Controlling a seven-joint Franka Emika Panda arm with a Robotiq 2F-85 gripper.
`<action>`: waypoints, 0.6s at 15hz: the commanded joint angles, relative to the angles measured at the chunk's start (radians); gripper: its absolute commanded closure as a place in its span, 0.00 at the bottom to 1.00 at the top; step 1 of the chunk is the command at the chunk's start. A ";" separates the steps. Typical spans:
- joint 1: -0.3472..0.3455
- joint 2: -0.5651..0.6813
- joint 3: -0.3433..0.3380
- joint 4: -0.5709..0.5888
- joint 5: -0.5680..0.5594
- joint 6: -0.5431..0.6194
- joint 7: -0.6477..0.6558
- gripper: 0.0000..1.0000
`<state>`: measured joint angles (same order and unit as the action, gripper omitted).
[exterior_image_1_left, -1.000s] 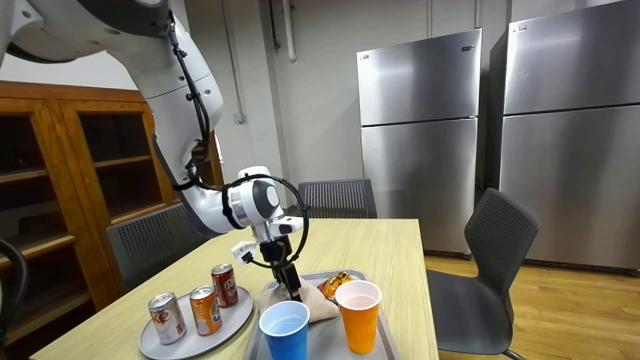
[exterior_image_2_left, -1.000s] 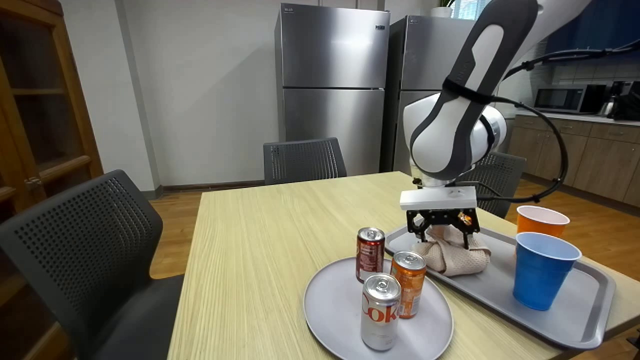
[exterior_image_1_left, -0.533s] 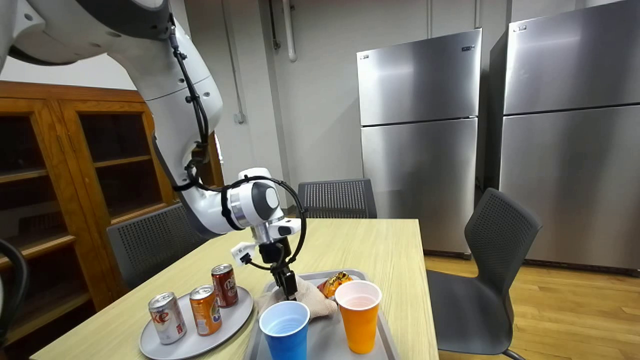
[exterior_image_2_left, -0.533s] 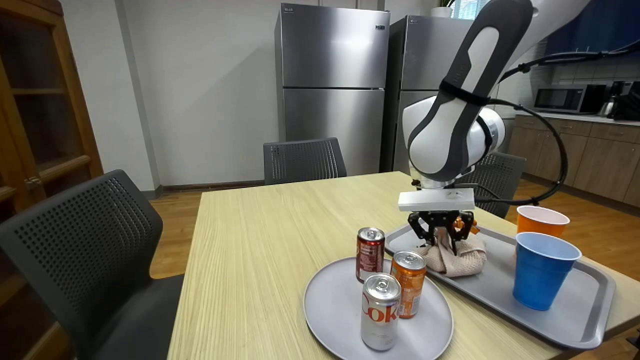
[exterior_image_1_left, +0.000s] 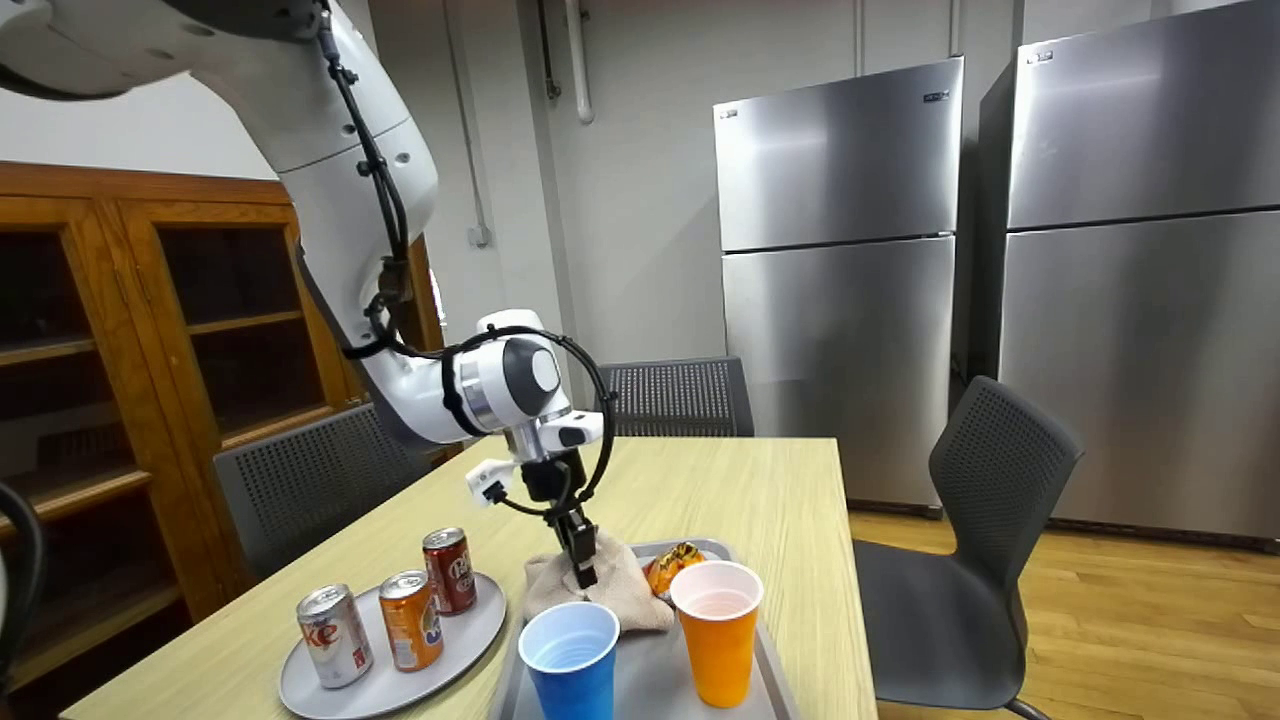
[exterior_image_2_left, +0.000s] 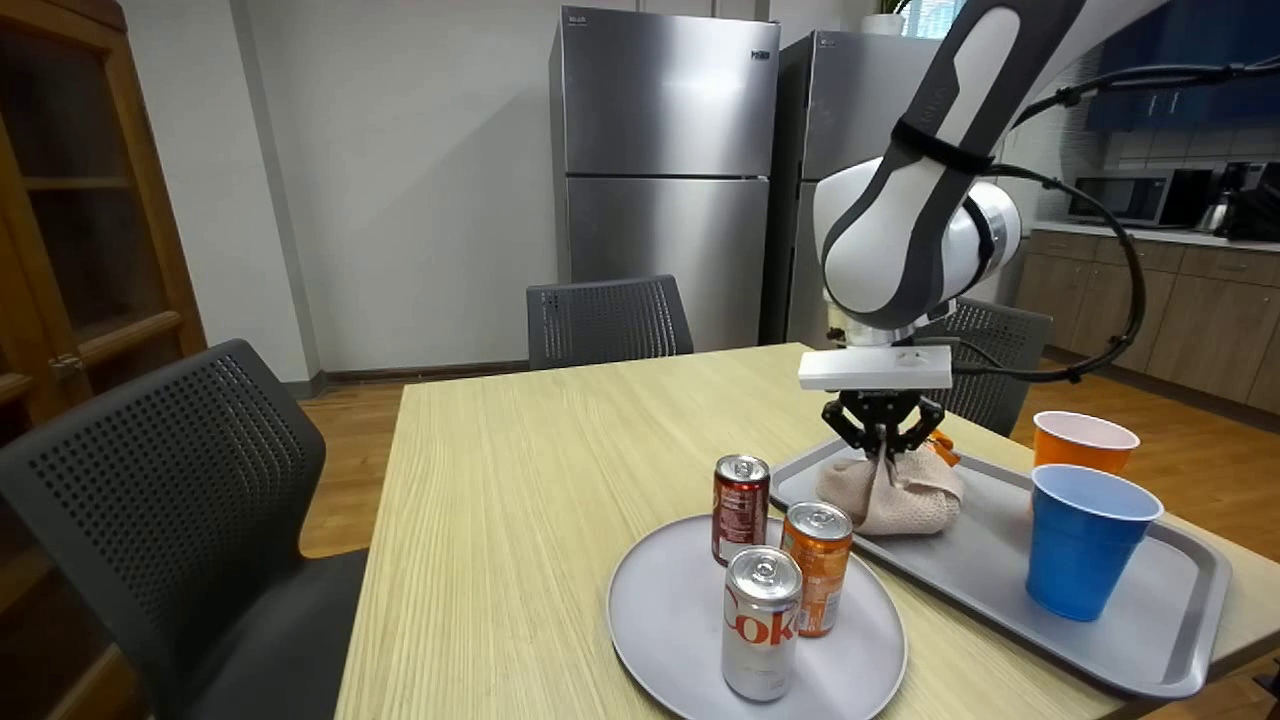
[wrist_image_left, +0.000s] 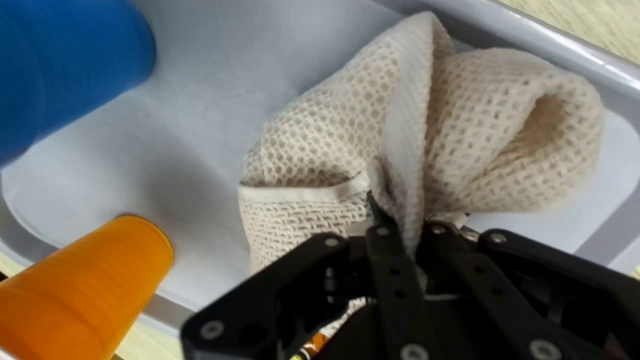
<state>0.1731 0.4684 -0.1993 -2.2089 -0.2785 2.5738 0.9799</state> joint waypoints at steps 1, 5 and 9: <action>0.023 -0.118 -0.007 -0.046 0.003 -0.032 0.027 0.98; 0.018 -0.200 0.021 -0.045 0.012 -0.030 0.038 0.98; 0.017 -0.254 0.064 -0.030 0.018 -0.027 0.059 0.98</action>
<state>0.1851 0.2765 -0.1665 -2.2272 -0.2719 2.5731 1.0019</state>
